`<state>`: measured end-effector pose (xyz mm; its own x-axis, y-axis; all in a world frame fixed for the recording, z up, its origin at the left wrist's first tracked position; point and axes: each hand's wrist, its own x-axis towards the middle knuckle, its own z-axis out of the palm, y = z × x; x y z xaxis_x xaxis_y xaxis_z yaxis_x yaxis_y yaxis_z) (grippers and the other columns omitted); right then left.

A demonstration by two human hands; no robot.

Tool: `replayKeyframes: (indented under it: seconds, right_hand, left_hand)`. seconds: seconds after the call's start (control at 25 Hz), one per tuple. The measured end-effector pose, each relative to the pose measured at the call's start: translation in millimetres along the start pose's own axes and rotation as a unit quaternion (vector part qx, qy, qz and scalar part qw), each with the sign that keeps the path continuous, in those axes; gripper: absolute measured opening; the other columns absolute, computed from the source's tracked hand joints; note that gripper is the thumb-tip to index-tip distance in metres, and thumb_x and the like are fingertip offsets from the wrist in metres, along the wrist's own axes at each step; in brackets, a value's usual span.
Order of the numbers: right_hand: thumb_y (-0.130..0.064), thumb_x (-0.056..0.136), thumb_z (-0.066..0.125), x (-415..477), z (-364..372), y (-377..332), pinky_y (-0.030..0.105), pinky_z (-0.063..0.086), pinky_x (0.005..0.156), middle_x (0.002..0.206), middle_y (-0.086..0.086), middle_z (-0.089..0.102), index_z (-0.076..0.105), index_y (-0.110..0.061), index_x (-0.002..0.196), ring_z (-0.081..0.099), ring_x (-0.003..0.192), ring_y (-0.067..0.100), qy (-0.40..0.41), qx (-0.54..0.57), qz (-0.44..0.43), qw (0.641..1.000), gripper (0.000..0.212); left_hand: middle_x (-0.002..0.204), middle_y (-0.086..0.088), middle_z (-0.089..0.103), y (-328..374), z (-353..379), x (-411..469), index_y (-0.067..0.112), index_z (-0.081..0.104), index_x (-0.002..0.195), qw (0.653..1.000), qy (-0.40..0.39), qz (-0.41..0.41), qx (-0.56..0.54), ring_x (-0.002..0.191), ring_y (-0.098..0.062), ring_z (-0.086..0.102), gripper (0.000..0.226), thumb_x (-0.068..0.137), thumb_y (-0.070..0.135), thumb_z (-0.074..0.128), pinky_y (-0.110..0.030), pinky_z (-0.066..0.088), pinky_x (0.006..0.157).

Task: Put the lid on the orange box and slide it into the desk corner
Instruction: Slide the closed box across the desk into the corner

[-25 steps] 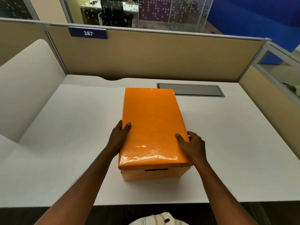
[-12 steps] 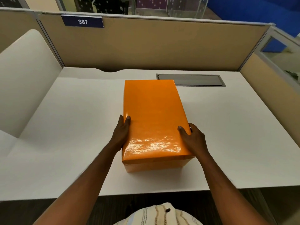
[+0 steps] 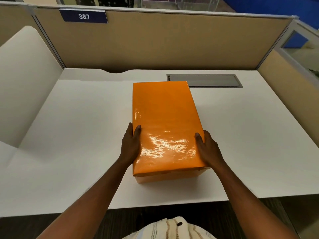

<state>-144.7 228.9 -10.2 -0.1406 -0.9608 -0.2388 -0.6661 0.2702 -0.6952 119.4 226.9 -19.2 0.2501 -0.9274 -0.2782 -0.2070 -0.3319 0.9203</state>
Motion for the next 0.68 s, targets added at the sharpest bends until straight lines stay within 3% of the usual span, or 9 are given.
replayKeyframes:
  seconds: [0.2, 0.36, 0.48, 0.68]
  right_hand:
    - [-0.058, 0.092, 0.030, 15.6, -6.0, 1.0, 0.052, 0.036, 0.105, 0.154, 0.013, 0.029, 0.003, -0.021, 0.149, 0.040, 0.132, 0.038, -0.076, -0.012, 0.057, 0.995, 0.074]
    - [-0.060, 0.087, 0.040, 54.1, -21.1, -24.2, 0.053, 0.034, 0.106, 0.158, 0.011, 0.019, 0.000, -0.029, 0.149, 0.028, 0.140, 0.036, 0.055, -0.040, -0.040, 0.997, 0.080]
    - [-0.053, 0.091, 0.042, 95.9, -22.1, -49.0, 0.051, 0.026, 0.111, 0.159, 0.010, 0.011, 0.005, -0.027, 0.150, 0.017, 0.144, 0.033, 0.037, -0.057, -0.102, 0.992, 0.074]
    - [-0.050, 0.094, 0.038, 140.4, -5.5, -64.8, 0.048, 0.019, 0.114, 0.161, 0.005, -0.002, 0.002, -0.019, 0.151, 0.011, 0.146, 0.030, -0.050, -0.094, -0.106, 0.989, 0.075]
  left_hand:
    - [0.163, -0.009, 0.020, 3.5, -5.3, 7.0, 0.023, 0.008, 0.155, 0.998, 0.031, 0.027, 0.048, 0.147, -0.033, 0.027, 0.071, 0.097, 0.048, 0.040, -0.058, 0.025, 0.117]
    - [0.164, -0.007, 0.015, 24.7, -13.4, 38.7, 0.027, 0.019, 0.153, 0.990, 0.061, 0.103, 0.079, 0.152, -0.025, 0.011, 0.055, 0.101, 0.041, 0.033, -0.051, 0.012, 0.120]
    - [0.163, -0.009, 0.019, 45.0, -12.9, 74.3, 0.024, 0.021, 0.153, 0.987, 0.043, 0.100, 0.117, 0.151, -0.027, 0.014, 0.056, 0.101, 0.042, 0.033, -0.051, 0.012, 0.120]
    - [0.160, -0.012, 0.027, 59.4, -3.0, 107.3, 0.016, 0.014, 0.155, 0.991, -0.036, 0.065, 0.108, 0.145, -0.034, 0.031, 0.064, 0.101, 0.043, 0.036, -0.050, 0.025, 0.117]
